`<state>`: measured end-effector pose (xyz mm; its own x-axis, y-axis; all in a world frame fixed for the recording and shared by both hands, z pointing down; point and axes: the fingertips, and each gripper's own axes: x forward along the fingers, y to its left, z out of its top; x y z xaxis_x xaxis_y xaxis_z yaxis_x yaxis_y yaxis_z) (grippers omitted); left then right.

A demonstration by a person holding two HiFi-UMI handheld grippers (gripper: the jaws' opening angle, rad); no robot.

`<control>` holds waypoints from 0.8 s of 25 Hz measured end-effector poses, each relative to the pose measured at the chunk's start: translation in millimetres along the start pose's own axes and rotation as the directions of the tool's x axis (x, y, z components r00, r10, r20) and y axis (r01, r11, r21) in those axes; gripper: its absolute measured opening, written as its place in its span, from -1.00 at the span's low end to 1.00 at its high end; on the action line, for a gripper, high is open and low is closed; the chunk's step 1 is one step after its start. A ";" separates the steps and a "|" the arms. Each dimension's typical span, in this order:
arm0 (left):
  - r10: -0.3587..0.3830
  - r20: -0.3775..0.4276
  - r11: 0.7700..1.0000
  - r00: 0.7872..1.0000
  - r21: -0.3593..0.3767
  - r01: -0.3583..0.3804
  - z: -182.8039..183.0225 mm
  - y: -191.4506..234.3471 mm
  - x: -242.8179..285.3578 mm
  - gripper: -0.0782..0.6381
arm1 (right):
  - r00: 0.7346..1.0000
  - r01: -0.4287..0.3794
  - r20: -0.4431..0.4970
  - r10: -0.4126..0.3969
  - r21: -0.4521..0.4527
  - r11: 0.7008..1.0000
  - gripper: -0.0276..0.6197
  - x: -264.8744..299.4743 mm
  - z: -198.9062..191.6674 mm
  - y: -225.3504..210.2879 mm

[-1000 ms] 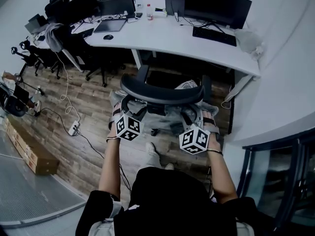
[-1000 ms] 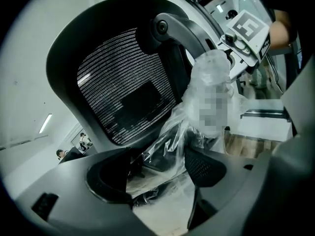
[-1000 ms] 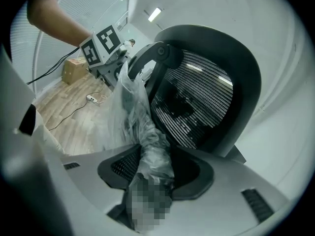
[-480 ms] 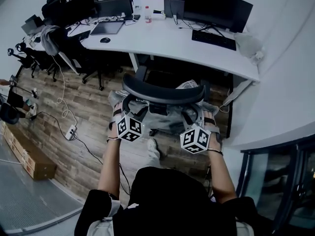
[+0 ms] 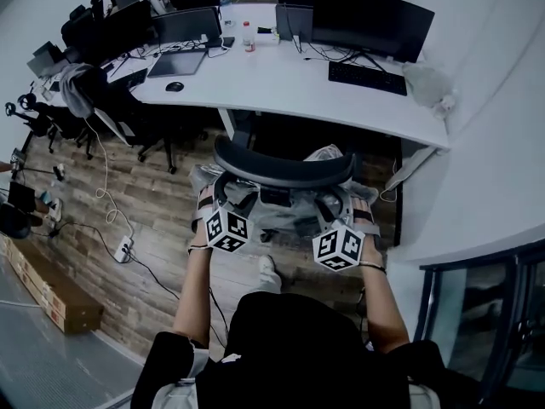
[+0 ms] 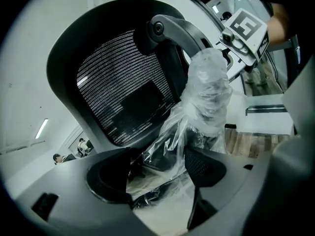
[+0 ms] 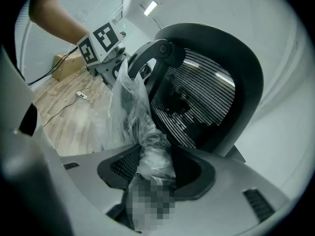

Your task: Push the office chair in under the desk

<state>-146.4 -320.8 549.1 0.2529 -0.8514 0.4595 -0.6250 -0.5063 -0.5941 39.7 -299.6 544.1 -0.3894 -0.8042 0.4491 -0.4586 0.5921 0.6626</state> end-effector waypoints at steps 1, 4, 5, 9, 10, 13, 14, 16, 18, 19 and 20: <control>-0.003 0.000 1.000 1.000 0.001 0.003 -0.3 4.0 5.3 0.21 | 1.000 0.004 -0.005 -0.004 0.004 1.000 -0.27 5.4 0.6 -2.5; -0.013 0.006 1.000 1.000 0.005 0.013 -0.6 16.5 18.7 0.21 | 1.000 0.015 -0.018 -0.015 0.015 1.000 -0.26 20.4 4.1 -11.0; -0.016 0.009 1.000 1.000 0.006 0.016 -0.2 20.1 22.8 0.21 | 1.000 0.018 -0.023 -0.018 0.018 1.000 -0.26 25.0 4.9 -14.1; -0.028 0.028 0.999 0.999 0.016 0.028 3.6 34.7 41.4 0.19 | 0.998 0.042 -0.037 -0.041 0.030 0.999 -0.26 44.0 5.0 -29.2; -0.034 0.035 0.999 0.999 0.020 0.033 4.4 38.0 45.7 0.19 | 0.998 0.047 -0.043 -0.045 0.032 0.998 -0.26 48.4 5.0 -32.5; -0.050 0.055 0.998 0.997 0.029 0.049 5.6 44.7 58.3 0.16 | 0.997 0.058 -0.060 -0.055 0.036 0.998 -0.26 60.5 2.8 -39.8; -0.052 0.060 0.998 0.997 0.032 0.050 5.6 46.9 62.8 0.15 | 0.996 0.065 -0.065 -0.062 0.038 0.997 -0.26 64.6 2.3 -42.1; -0.051 0.069 0.998 0.996 0.038 0.048 6.0 53.1 71.8 0.15 | 0.994 0.085 -0.072 -0.082 0.042 0.995 -0.26 72.8 3.1 -47.1; -0.053 0.076 0.998 0.996 0.044 0.050 6.5 61.4 80.1 0.15 | 0.992 0.103 -0.079 -0.099 0.048 0.994 -0.26 81.0 5.8 -52.6; -0.056 0.079 0.998 0.995 0.046 0.053 6.7 65.8 84.3 0.15 | 0.991 0.109 -0.084 -0.105 0.050 0.993 -0.26 85.4 7.3 -55.4; -0.059 0.081 0.997 0.995 0.048 0.055 6.6 69.7 88.6 0.15 | 0.990 0.113 -0.091 -0.108 0.053 0.992 -0.26 89.9 8.5 -58.2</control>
<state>-162.7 -432.4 544.1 0.3487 -0.8282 0.4387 -0.5736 -0.5587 -0.5990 24.5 -405.9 540.8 -0.2632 -0.8646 0.4280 -0.5411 0.4996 0.6765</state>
